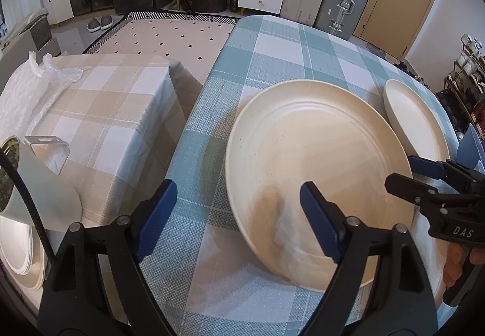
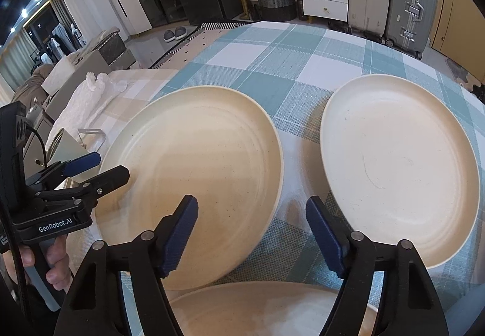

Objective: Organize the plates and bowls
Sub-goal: 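Close the left gripper on the plate rim while the right gripper grips the opposite rim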

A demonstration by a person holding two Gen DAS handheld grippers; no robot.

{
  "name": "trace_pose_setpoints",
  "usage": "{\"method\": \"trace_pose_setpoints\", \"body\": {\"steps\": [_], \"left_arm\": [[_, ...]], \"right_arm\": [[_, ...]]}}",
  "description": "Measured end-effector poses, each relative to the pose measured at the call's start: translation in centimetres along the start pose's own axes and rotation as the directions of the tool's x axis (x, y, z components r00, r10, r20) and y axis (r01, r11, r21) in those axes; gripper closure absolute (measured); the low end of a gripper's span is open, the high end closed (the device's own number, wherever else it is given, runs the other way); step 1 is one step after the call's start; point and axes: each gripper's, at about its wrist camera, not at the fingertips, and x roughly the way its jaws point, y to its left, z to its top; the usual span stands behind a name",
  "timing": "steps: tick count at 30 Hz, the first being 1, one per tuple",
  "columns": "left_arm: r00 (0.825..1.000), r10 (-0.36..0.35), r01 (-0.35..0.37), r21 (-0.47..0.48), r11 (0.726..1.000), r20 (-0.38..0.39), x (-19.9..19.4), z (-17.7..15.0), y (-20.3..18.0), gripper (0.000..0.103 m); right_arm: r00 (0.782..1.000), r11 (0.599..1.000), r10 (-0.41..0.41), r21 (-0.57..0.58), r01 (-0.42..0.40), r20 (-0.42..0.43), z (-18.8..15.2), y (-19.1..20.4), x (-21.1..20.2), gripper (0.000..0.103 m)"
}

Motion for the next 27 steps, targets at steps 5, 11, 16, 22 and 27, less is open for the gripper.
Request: {"method": "trace_pose_setpoints", "body": {"steps": [5, 11, 16, 22, 27], "left_arm": [[1.000, 0.002, -0.002, 0.014, 1.000, -0.015, 0.5, -0.2, -0.2, 0.040], [1.000, 0.015, -0.015, 0.037, 0.999, -0.017, 0.9, -0.5, -0.7, 0.055], [1.000, 0.010, -0.009, 0.042, 0.999, -0.012, 0.8, -0.4, -0.8, 0.067], [1.000, 0.011, -0.011, 0.053, 0.999, -0.001, 0.7, -0.4, -1.2, 0.079], [1.000, 0.010, -0.010, 0.046, 0.999, 0.001, 0.6, -0.4, -1.1, 0.082]], "right_arm": [[1.000, 1.000, -0.014, -0.013, 0.013, -0.011, 0.1, 0.2, 0.5, 0.040], [0.999, 0.999, -0.039, -0.014, 0.039, -0.022, 0.1, 0.1, 1.3, 0.050], [0.998, 0.998, -0.060, -0.021, 0.060, -0.025, 0.3, 0.1, 1.4, 0.059], [0.997, 0.997, -0.070, -0.041, 0.069, -0.015, 0.3, 0.5, 1.4, 0.071], [0.997, 0.995, -0.081, -0.057, 0.081, -0.002, 0.2, 0.7, 1.3, 0.074]]}}
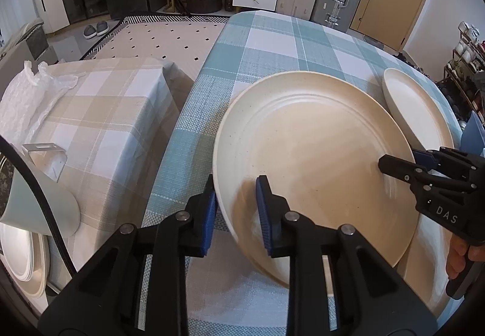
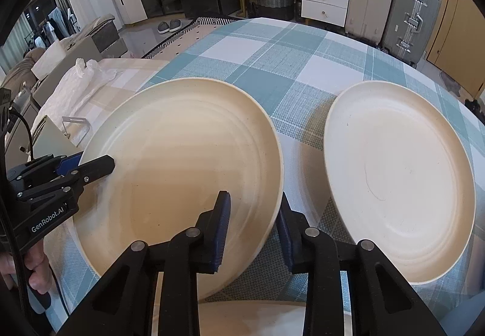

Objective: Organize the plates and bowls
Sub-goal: 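Close the left gripper on the plate rim while the right gripper grips the opposite rim, then lift the cream plate with both grippers and carry it toward another cream plate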

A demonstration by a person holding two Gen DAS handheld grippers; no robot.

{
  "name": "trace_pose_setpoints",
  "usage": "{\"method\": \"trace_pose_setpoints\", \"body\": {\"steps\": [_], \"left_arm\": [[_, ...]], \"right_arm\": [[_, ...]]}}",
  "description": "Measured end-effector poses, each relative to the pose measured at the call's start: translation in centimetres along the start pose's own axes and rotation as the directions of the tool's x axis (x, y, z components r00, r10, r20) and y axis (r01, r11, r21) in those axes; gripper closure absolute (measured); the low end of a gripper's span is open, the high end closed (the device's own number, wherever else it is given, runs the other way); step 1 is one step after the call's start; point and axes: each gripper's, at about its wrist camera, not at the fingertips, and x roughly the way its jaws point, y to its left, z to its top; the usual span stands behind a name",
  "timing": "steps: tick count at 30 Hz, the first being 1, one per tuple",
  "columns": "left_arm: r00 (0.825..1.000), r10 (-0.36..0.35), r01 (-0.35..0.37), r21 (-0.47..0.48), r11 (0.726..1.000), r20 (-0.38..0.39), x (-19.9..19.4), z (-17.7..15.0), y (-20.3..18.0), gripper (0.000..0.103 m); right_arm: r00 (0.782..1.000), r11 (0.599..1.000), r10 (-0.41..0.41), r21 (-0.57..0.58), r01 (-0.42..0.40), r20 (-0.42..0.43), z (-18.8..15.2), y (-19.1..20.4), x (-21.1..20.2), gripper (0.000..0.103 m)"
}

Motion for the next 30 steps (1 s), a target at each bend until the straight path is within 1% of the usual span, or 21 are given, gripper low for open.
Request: {"method": "trace_pose_setpoints", "body": {"steps": [16, 21, 30], "left_arm": [[1.000, 0.020, -0.020, 0.001, 1.000, 0.012, -1.0, -0.1, -0.2, 0.082], [0.999, 0.014, -0.014, 0.007, 1.000, 0.032, -2.3, 0.0, -0.5, 0.082], [0.997, 0.010, -0.011, 0.018, 1.000, 0.076, -5.4, 0.1, -1.3, 0.082]], "right_arm": [[1.000, 1.000, 0.004, -0.005, -0.004, 0.018, -0.4, 0.2, -0.6, 0.075], [0.999, 1.000, -0.003, -0.004, 0.003, 0.033, -0.4, 0.3, -1.5, 0.075], [0.997, 1.000, -0.012, -0.001, 0.012, 0.078, -0.9, 0.4, -4.6, 0.075]]}}
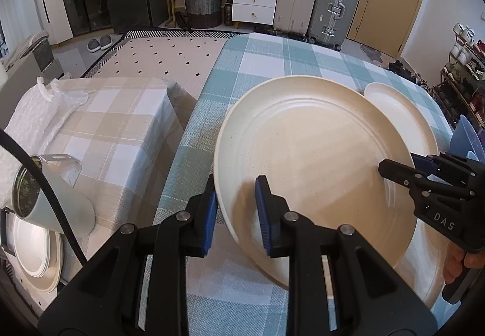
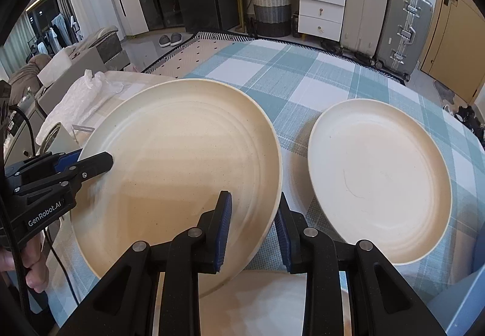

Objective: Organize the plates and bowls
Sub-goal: 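Lift the cream plate with both grippers and carry it toward another cream plate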

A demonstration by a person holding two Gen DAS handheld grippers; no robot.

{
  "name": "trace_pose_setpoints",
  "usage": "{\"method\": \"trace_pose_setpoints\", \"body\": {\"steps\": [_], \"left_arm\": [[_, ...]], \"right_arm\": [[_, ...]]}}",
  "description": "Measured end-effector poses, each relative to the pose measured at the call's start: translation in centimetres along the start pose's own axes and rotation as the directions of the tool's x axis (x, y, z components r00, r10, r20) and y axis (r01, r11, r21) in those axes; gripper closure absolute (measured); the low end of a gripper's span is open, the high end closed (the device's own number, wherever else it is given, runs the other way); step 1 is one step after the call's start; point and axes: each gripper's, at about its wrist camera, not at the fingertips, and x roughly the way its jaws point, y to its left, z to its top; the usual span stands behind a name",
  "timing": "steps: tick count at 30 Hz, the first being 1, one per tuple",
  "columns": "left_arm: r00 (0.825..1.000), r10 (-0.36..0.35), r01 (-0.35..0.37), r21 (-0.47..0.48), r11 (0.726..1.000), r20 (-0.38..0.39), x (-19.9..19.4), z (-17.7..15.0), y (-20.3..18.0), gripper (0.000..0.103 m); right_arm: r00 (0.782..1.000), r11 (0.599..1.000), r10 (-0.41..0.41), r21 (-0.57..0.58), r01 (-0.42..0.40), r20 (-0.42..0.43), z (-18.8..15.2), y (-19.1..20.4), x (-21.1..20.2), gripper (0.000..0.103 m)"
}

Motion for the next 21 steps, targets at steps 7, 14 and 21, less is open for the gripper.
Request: {"method": "trace_pose_setpoints", "body": {"steps": [7, 14, 21], "left_arm": [[1.000, -0.006, 0.006, 0.016, 1.000, 0.029, -2.7, -0.1, -1.1, 0.082], [0.999, -0.010, 0.008, 0.041, 0.999, 0.051, -5.2, -0.5, -2.5, 0.082], [0.998, -0.018, 0.013, 0.066, 0.998, 0.066, -7.4, -1.1, -4.0, 0.082]], "right_arm": [[0.999, 1.000, -0.008, 0.006, 0.008, 0.033, -0.4, -0.1, -2.4, 0.075], [0.999, 1.000, -0.004, 0.022, 0.003, 0.053, -1.5, -0.4, -4.9, 0.075], [0.997, 0.999, -0.012, 0.034, 0.010, 0.073, -2.7, -0.5, -7.3, 0.075]]}}
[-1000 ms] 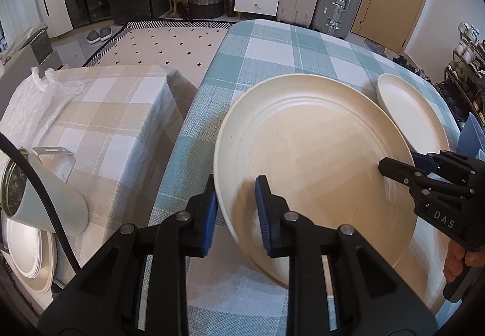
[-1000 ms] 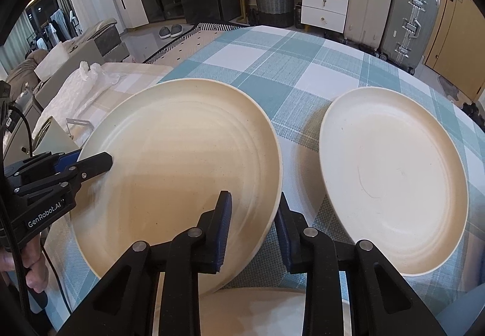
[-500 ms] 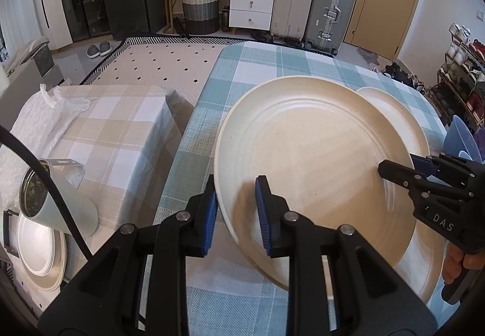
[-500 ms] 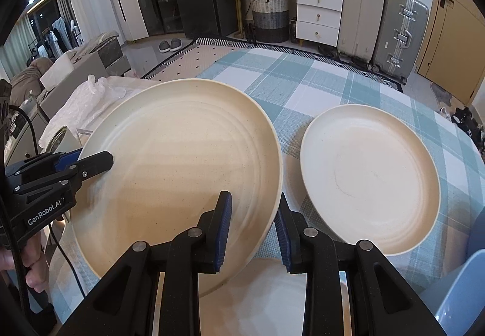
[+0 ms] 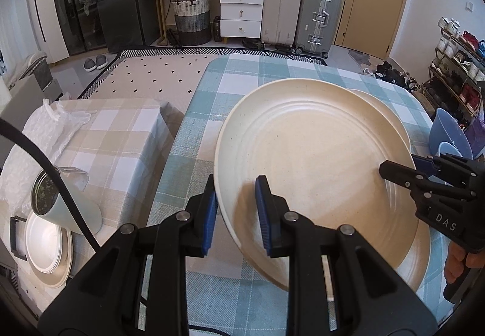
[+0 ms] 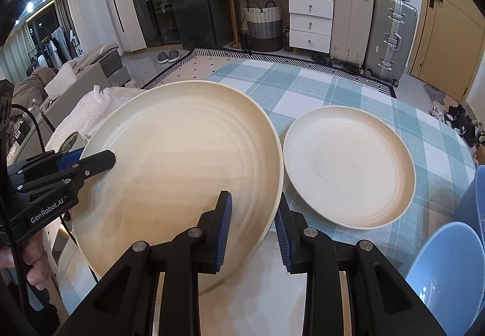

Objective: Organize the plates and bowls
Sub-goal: 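Lift the cream plate with both grippers and carry it toward another cream plate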

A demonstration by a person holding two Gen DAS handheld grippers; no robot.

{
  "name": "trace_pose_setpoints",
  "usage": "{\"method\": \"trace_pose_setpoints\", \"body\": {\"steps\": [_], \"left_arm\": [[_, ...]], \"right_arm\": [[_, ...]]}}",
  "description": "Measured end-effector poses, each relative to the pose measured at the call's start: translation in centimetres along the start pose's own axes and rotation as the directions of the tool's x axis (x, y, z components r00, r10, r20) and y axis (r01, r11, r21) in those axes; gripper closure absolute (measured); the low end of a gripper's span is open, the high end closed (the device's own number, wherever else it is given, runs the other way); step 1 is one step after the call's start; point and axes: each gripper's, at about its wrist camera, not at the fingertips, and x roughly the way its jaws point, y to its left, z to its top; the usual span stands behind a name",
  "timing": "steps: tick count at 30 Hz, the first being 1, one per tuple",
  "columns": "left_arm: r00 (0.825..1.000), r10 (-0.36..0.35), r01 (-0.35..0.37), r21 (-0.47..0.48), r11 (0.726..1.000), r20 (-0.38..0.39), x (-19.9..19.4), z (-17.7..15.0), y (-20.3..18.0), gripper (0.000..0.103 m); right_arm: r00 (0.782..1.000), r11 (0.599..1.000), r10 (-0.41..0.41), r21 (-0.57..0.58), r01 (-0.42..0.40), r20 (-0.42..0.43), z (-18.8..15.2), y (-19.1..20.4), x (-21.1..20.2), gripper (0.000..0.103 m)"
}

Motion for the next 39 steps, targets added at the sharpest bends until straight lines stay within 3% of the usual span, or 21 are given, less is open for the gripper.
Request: {"method": "trace_pose_setpoints", "body": {"steps": [24, 39], "left_arm": [[0.998, -0.060, 0.058, 0.076, 0.995, 0.025, -5.0, -2.5, -5.7, 0.082], [0.996, -0.084, 0.084, 0.122, 0.989, 0.001, -5.2, -4.4, -8.2, 0.082]], "right_arm": [[0.998, 0.997, -0.056, 0.060, 0.054, 0.031, -4.1, -1.9, -6.5, 0.075], [0.996, 0.993, -0.088, 0.085, 0.086, 0.019, -7.1, -3.4, -7.9, 0.075]]}}
